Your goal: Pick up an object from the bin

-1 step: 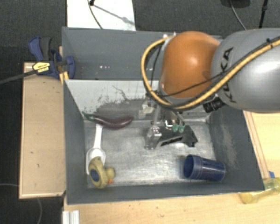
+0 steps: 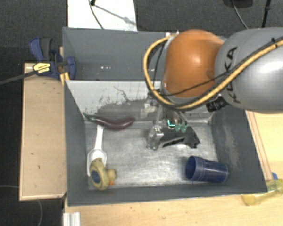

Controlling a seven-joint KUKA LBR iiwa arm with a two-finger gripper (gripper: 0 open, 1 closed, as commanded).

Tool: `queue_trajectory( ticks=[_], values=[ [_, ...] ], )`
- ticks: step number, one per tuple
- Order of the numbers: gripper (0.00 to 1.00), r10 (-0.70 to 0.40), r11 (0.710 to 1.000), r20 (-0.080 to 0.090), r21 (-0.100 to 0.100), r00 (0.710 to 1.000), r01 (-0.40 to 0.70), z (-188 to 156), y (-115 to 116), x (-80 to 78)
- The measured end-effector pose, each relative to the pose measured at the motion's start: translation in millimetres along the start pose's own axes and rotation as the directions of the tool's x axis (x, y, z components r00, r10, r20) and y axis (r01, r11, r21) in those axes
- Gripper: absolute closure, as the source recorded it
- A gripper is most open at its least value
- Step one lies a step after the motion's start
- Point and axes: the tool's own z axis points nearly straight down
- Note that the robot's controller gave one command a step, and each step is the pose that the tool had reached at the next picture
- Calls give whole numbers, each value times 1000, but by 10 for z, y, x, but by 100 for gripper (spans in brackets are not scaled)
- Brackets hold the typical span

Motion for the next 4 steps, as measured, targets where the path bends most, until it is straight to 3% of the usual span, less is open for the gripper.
queue_trajectory(
  ticks=[1,2,3,4],
  values=[
    [0,-36,999,5,0,999,36,429,-135,-103],
    [0,-21,1000,-6,1,1000,21,742,-193,-101],
    [0,-73,997,3,0,997,73,841,-495,-284],
    [0,13,1000,3,0,1000,-13,1175,-628,-219]
  ],
)
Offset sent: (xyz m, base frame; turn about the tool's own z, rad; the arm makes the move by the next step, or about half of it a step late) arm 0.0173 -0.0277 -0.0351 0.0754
